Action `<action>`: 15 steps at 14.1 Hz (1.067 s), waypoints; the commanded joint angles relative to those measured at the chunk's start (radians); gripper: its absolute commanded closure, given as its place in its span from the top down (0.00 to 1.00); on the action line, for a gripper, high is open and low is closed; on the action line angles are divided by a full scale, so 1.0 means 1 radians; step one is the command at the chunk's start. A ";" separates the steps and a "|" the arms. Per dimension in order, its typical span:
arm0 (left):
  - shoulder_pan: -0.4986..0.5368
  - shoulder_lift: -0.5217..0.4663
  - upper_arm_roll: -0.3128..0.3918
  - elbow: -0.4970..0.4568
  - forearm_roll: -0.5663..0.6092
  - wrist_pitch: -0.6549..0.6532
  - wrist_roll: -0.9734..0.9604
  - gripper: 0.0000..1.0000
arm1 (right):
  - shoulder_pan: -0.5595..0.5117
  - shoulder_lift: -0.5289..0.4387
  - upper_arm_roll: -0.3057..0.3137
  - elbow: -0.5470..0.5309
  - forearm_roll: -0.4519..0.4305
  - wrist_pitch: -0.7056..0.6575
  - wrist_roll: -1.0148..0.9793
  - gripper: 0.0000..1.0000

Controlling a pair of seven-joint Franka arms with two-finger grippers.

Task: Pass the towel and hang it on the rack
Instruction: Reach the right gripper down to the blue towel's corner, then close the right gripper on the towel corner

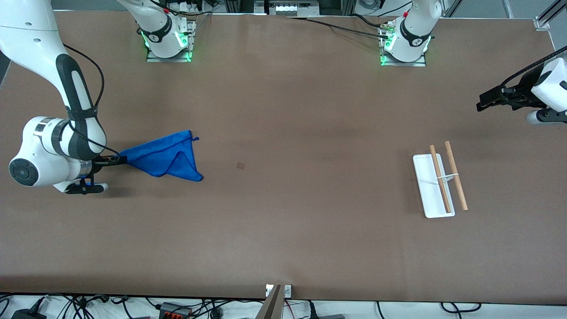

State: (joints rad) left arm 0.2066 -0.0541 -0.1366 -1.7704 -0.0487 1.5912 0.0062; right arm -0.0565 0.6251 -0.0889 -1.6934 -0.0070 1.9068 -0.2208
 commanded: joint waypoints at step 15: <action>0.033 0.011 -0.001 -0.003 -0.017 0.000 0.067 1.00 | -0.055 0.080 0.003 0.026 0.167 -0.011 -0.364 0.78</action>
State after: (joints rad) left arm 0.2295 -0.0403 -0.1339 -1.7706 -0.0487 1.5912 0.0486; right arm -0.0981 0.7011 -0.0919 -1.6837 0.1409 1.9299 -0.5554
